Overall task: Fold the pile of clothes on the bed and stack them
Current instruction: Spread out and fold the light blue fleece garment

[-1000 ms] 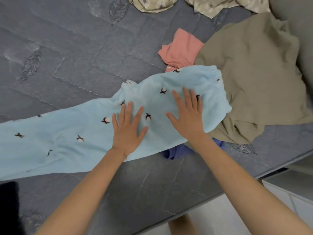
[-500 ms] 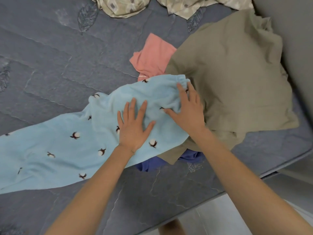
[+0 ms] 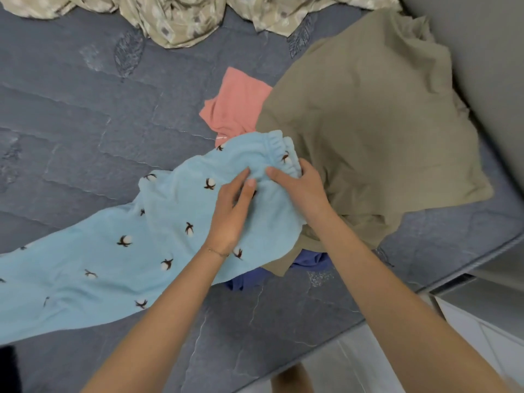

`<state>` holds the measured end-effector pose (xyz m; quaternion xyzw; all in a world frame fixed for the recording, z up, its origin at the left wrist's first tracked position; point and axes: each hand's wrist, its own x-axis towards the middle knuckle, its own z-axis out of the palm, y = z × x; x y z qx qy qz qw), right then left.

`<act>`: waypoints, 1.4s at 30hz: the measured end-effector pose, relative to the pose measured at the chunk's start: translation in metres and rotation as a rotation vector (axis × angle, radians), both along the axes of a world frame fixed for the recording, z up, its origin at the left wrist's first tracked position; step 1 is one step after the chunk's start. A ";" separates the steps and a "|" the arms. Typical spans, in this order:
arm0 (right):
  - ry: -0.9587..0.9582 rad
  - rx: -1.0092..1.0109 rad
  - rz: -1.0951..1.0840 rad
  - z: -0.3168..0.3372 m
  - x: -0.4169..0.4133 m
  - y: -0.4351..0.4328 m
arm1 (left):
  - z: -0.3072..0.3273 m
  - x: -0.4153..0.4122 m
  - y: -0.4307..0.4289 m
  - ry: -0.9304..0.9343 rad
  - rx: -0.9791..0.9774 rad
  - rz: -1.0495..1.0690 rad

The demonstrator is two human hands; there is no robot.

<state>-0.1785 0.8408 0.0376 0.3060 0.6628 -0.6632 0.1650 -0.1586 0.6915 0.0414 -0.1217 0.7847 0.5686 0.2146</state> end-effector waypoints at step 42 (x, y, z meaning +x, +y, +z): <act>0.407 0.841 0.862 -0.011 0.099 -0.424 | 0.030 0.091 -0.493 -0.170 0.288 0.299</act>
